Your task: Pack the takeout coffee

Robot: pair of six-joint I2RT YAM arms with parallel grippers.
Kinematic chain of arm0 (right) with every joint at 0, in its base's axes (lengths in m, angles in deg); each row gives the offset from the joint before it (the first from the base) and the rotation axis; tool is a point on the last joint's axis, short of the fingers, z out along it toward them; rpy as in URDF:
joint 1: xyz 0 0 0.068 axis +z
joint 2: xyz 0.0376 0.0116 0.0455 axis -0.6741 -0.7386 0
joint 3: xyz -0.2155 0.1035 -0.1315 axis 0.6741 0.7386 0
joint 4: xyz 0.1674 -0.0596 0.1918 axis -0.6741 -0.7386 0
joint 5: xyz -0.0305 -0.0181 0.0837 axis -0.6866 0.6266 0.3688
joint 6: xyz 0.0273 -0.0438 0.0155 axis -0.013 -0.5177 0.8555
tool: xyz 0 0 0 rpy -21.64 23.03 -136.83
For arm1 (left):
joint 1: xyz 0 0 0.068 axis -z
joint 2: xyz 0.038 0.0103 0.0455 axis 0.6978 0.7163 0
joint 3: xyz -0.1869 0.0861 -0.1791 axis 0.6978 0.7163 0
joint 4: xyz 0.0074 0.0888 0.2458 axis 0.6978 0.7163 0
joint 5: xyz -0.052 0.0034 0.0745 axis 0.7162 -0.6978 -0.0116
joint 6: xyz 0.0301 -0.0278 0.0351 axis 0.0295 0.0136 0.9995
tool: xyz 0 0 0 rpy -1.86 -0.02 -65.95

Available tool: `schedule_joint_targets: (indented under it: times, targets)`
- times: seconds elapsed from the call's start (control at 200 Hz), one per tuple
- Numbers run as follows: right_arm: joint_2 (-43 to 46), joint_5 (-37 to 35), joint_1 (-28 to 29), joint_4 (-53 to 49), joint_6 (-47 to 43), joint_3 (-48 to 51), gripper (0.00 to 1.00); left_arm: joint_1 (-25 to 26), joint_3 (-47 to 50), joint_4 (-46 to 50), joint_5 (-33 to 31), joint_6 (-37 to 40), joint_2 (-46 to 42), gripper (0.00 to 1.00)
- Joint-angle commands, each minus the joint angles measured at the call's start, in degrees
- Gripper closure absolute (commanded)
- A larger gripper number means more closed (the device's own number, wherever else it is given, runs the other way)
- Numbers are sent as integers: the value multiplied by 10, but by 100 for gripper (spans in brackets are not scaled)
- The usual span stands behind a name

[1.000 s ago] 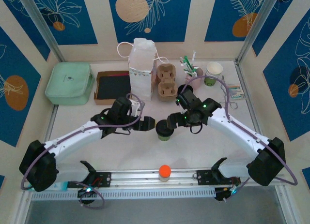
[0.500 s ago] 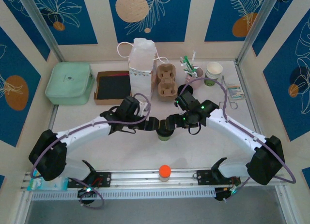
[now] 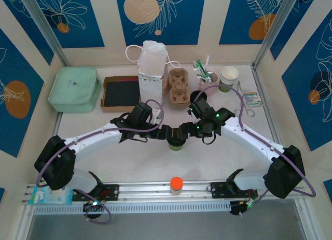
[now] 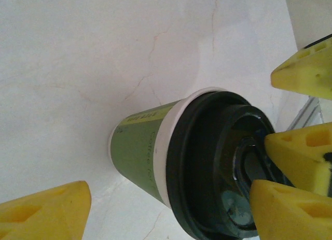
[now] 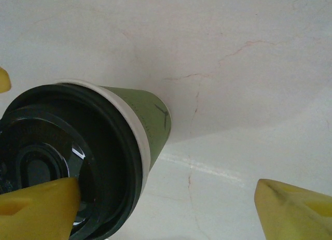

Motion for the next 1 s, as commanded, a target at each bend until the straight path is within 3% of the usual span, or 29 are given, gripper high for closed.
schedule_joint_targets:
  times: [0.0, 0.315, 0.996]
  targets:
    - [2, 11, -3, -2, 11, 14, 13, 7, -7, 3, -4, 15, 10, 23]
    - [14, 0, -5, -2, 19, 25, 13, 6, 23, -6, -4, 12, 26, 31]
    - [62, 31, -4, 44, 24, 51, 17, 6, 25, -10, -7, 12, 31, 28]
